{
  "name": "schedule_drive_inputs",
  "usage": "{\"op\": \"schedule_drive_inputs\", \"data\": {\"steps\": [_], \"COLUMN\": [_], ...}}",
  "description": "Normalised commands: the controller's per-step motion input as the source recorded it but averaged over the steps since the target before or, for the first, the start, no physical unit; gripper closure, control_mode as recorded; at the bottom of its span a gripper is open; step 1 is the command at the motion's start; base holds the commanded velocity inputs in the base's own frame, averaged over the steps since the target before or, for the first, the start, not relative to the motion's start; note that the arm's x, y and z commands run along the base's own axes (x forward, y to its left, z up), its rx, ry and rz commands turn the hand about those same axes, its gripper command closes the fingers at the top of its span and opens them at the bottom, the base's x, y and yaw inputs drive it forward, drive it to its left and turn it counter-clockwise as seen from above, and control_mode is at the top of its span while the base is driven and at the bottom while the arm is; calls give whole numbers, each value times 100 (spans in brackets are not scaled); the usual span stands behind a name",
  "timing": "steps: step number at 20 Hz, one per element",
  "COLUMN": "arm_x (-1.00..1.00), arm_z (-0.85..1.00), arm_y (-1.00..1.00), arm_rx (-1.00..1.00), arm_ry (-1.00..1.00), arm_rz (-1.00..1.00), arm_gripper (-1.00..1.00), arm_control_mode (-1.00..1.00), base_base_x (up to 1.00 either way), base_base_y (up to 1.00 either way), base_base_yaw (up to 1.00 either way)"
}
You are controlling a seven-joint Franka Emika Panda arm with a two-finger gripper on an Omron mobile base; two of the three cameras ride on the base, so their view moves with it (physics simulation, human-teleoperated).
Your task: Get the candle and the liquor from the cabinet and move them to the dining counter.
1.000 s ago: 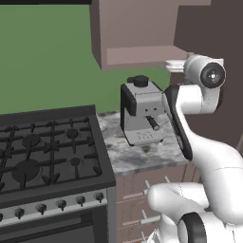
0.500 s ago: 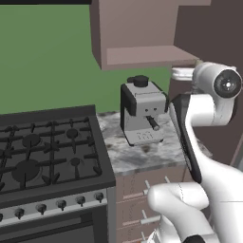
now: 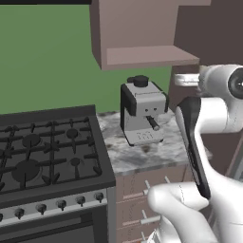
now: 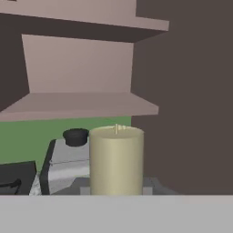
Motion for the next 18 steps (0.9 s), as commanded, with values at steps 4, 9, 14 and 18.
{"op": "schedule_drive_inputs", "data": {"steps": [4,9,14,18], "arm_x": [-6,0,0,0], "arm_z": [0,0,0,0], "arm_y": [2,0,0,0], "arm_rx": [0,0,0,0], "arm_ry": [2,0,0,0], "arm_rz": [4,0,0,0], "arm_gripper": [100,100,100,100], "arm_control_mode": [100,100,100,100], "base_base_x": [-3,-56,-57,-29], "base_base_y": [2,19,33,23], "base_base_yaw": [0,15,61,98]}}
